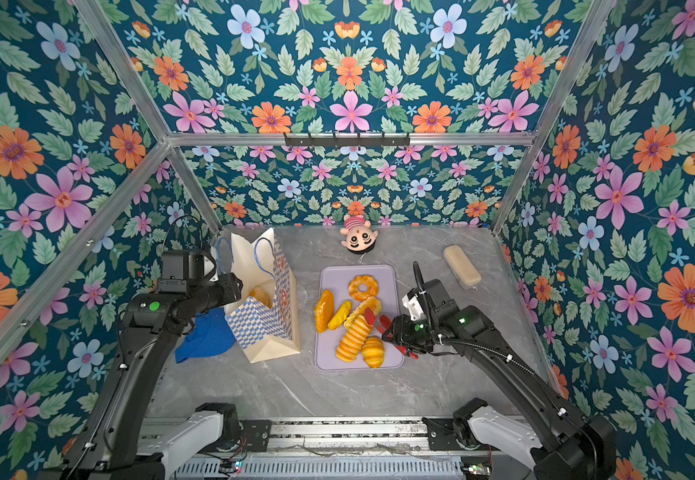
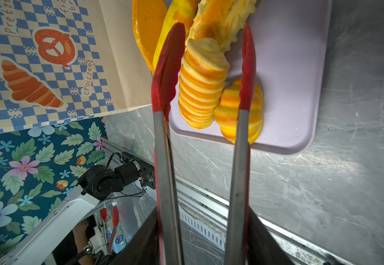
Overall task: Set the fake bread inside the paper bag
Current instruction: 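Lower the tongs onto the yellow spiral bread and squeeze it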
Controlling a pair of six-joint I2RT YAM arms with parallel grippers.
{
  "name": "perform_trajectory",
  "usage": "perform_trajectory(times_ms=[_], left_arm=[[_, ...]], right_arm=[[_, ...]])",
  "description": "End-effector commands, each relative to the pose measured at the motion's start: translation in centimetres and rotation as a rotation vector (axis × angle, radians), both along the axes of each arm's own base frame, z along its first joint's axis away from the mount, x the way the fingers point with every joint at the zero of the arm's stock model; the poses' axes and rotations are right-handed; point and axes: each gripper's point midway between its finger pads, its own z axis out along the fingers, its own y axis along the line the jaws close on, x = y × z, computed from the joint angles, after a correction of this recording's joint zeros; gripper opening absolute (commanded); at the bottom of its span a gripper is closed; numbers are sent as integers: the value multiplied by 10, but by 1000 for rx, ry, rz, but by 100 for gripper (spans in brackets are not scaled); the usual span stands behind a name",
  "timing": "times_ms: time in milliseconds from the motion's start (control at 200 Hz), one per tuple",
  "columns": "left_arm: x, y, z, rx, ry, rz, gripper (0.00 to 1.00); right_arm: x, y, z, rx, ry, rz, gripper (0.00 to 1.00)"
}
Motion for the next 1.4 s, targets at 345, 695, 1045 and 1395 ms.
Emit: perform_trajectory(times_ms=[345, 695, 1045, 1395], left_arm=[[3, 1, 1, 8, -15, -4, 51], [1, 1, -1, 8, -9, -3, 51], [1, 1, -2, 10, -5, -3, 51], [1, 1, 0, 9, -8, -2, 51]], right_arm=[[1, 12, -2, 52, 21, 35, 60], [3, 24, -7, 56, 34, 81, 61], [13, 30, -14, 43, 37, 88, 60], [16, 28, -19, 20, 34, 82, 53]])
